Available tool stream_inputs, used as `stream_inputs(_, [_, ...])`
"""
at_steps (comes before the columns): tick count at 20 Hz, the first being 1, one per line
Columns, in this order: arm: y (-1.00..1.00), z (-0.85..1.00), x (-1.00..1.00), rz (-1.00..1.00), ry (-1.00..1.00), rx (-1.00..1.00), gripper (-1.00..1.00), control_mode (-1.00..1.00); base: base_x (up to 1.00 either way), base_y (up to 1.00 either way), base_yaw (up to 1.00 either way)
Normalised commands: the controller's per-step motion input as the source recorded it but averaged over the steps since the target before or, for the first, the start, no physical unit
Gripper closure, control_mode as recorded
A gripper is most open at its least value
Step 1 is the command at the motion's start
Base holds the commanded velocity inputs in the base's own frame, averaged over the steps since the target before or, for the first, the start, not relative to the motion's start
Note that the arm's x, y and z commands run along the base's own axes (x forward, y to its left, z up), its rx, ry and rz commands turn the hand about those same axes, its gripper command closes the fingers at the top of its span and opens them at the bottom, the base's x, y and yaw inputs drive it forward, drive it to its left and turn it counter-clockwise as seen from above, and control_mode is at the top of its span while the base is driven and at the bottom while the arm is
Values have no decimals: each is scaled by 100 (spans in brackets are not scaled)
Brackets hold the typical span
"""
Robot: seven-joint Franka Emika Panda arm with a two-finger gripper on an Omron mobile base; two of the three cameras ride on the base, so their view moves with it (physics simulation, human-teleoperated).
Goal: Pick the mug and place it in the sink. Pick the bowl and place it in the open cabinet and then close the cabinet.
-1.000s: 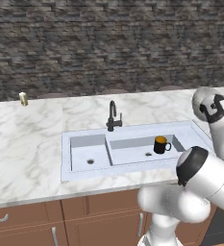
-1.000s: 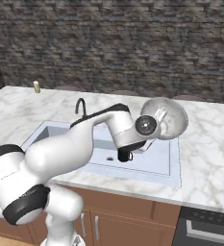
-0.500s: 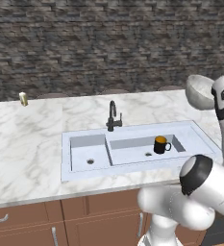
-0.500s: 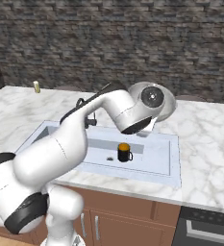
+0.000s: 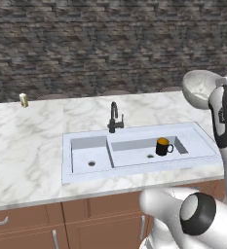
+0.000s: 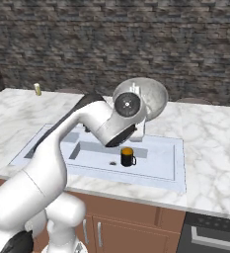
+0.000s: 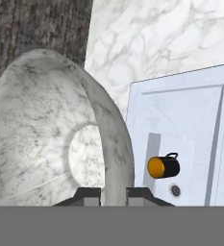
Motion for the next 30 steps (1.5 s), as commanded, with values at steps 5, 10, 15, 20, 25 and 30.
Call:
stream_inputs(5, [59,14,-14,-3,0,-17,100,-100,0,0,0])
stream_inputs(10, [37,31,-8,-4,0,-7,100,-100,0,0,0])
stream_inputs(15, [8,24,-22,0,0,0,100,-100,0,0,0])
stream_inputs(20, [3,11,-51,0,5,9,100,-100,0,0,0])
stream_inputs(25, [24,16,-50,0,11,11,100,-100,0,0,0])
stream_inputs(30, [26,18,-42,0,14,14,100,-100,0,0,0])
